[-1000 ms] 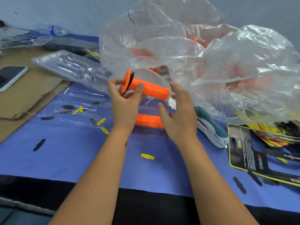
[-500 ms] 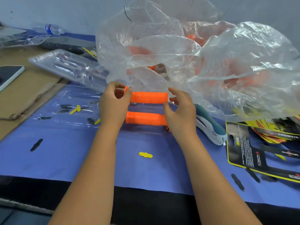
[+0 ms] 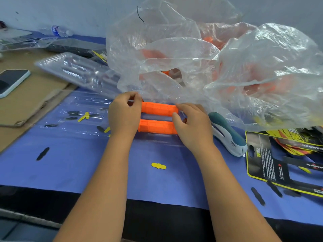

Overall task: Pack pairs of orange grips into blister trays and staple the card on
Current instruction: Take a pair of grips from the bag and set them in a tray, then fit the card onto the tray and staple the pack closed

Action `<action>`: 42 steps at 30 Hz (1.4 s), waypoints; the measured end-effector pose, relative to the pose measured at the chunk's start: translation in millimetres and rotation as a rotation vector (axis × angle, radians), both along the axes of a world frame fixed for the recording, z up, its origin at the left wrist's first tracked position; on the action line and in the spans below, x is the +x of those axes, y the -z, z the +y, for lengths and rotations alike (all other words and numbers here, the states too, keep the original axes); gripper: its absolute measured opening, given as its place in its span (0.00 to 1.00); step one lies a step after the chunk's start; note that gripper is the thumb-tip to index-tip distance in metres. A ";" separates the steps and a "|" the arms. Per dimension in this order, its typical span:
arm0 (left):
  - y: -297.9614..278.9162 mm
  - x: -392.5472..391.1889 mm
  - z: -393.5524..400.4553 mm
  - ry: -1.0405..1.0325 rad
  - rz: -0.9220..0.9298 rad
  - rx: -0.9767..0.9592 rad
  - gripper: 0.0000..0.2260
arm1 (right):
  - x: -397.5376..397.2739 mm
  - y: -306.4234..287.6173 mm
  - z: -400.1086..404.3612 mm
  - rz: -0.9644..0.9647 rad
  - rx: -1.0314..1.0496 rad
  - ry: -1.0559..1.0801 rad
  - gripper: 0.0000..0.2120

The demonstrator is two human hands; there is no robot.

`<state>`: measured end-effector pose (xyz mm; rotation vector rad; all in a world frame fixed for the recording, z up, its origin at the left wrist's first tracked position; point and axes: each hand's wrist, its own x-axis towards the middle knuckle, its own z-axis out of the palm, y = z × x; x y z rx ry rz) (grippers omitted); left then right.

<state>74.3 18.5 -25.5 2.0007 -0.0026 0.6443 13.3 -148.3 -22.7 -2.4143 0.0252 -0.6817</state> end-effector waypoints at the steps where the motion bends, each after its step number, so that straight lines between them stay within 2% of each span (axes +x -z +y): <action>1: 0.5 0.2 -1.5 0.025 0.018 0.015 0.12 | -0.6 -1.2 0.2 0.008 -0.026 0.011 0.15; 3: 2.8 0.8 -3.5 0.062 0.034 0.068 0.16 | -1.6 -2.7 -0.1 0.016 -0.074 0.060 0.15; 6: 4.9 1.5 -3.4 0.125 0.033 -0.036 0.14 | -1.9 -1.9 -3.2 -0.009 -0.064 0.160 0.14; 10: 6.1 -1.4 -7.5 0.162 0.037 -0.115 0.12 | 0.4 -2.5 -16.5 -0.066 0.138 0.267 0.16; 13: 3.6 -3.0 -11.7 0.197 0.051 -0.141 0.11 | 1.7 -4.5 -27.9 -0.130 0.284 0.326 0.15; 16: -0.6 -6.4 -14.4 0.232 0.050 -0.135 0.11 | 0.2 -4.8 -31.7 -0.204 0.347 0.371 0.12; 17: -0.6 -7.7 -16.7 0.202 0.029 -0.048 0.11 | -0.4 -5.6 -32.2 -0.227 0.365 0.381 0.11; 20: -3.1 -15.5 -28.9 -0.033 -0.090 0.443 0.14 | -1.6 -10.4 -34.1 -0.274 0.418 0.402 0.11; 21: -5.6 -20.0 -35.1 -0.045 -0.130 0.521 0.15 | -1.6 -12.6 -34.9 -0.279 0.428 0.406 0.11; 23: -9.3 -29.6 -50.5 0.118 -0.198 0.596 0.17 | -1.7 -17.0 -35.2 -0.267 0.454 0.407 0.11; 26: -2.6 -41.0 -77.0 0.336 -0.112 0.833 0.22 | -4.3 -23.5 -34.4 -0.256 0.468 0.381 0.10; 28: 3.2 -40.5 -85.2 0.352 -0.071 0.912 0.22 | -10.0 -27.6 -36.9 -0.233 0.446 0.356 0.10; 33: 1.4 -42.9 -86.4 0.365 -0.095 0.916 0.21 | -42.4 -34.8 -74.3 -0.207 0.336 0.437 0.12; 36: -8.5 -58.5 -97.6 0.377 -0.156 0.885 0.19 | -63.9 -33.1 -108.8 -0.088 0.208 0.587 0.10; 40: -25.5 -86.0 -128.7 0.563 -0.299 0.698 0.23 | -87.5 -28.2 -137.8 0.218 -0.024 0.773 0.13; 42: -30.5 -98.6 -146.8 0.667 -0.339 0.668 0.23 | -94.3 -24.5 -141.0 0.344 -0.053 0.802 0.17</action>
